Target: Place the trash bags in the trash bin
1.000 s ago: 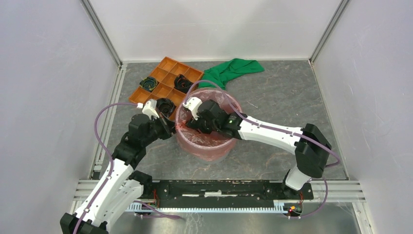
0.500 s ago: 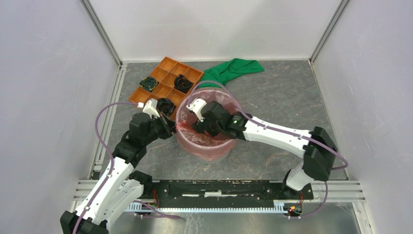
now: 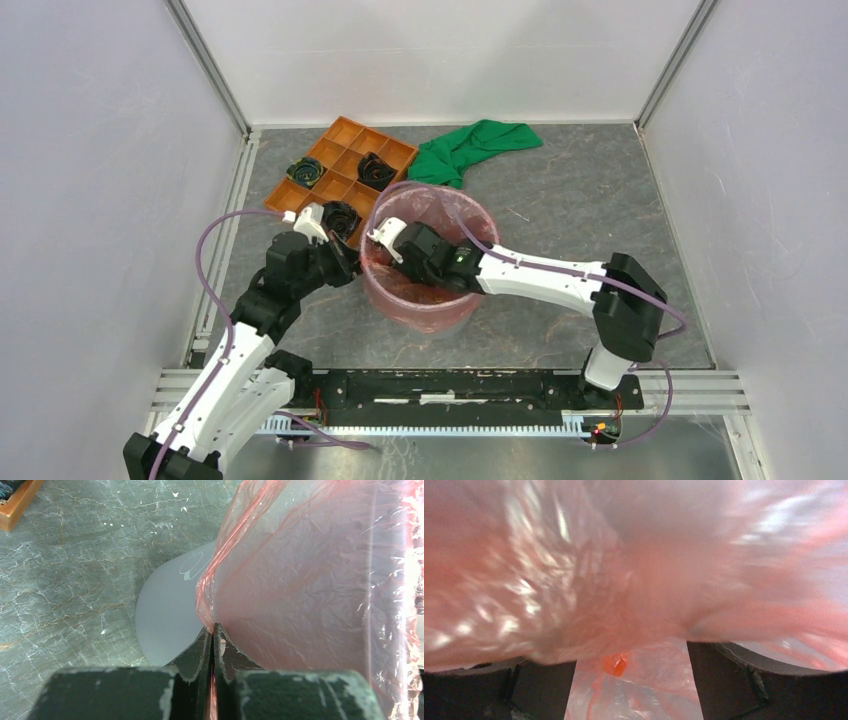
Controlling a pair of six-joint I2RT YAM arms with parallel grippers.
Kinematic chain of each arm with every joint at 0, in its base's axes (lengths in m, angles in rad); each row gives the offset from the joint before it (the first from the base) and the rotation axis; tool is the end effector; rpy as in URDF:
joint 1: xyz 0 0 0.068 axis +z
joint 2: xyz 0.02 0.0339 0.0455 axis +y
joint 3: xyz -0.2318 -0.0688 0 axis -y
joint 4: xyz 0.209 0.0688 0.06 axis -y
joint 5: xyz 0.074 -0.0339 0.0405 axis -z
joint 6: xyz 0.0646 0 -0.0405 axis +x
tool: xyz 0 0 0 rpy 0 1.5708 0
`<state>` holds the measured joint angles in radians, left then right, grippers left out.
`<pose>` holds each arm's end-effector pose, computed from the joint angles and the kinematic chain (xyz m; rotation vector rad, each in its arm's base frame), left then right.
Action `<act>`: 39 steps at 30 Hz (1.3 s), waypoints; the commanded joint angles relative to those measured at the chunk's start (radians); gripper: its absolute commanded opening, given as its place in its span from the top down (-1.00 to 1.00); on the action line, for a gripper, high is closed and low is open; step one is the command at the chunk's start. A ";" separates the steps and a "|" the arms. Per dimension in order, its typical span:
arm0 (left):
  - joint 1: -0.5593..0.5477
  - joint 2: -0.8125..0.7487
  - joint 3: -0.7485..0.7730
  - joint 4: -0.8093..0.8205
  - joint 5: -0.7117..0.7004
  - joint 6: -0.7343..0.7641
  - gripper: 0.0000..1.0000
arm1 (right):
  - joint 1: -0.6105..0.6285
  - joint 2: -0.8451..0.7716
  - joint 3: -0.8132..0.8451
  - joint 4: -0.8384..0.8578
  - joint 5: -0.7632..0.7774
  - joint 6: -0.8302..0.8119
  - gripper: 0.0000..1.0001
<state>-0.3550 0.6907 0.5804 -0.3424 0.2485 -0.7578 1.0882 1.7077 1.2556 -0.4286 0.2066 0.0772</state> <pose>0.1619 -0.0769 0.2380 -0.2638 2.1268 -0.9326 0.1757 0.3067 0.2000 -1.1034 2.1816 0.2717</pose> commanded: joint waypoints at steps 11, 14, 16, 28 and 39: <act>0.001 -0.089 0.077 -0.121 -0.084 0.013 0.27 | -0.001 -0.221 0.208 -0.186 0.167 -0.043 -0.70; 0.001 -0.125 0.084 -0.149 -0.106 0.012 0.08 | -0.002 -0.267 0.219 -0.185 0.141 -0.050 -0.70; 0.001 -0.142 0.095 -0.172 -0.121 0.012 0.03 | -0.002 -0.298 0.226 -0.186 0.109 -0.055 -0.71; 0.001 -0.204 0.194 -0.287 -0.212 0.048 -0.14 | -0.002 -0.580 0.179 -0.188 0.349 -0.069 -0.81; 0.001 -0.142 0.543 -0.416 -0.344 0.206 -0.64 | -0.565 -0.871 -0.345 -0.005 0.383 0.081 -0.81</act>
<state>-0.3550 0.5152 0.9920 -0.7242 -0.0364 -0.6662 0.6632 0.8322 1.0378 -0.5072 0.6796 0.0937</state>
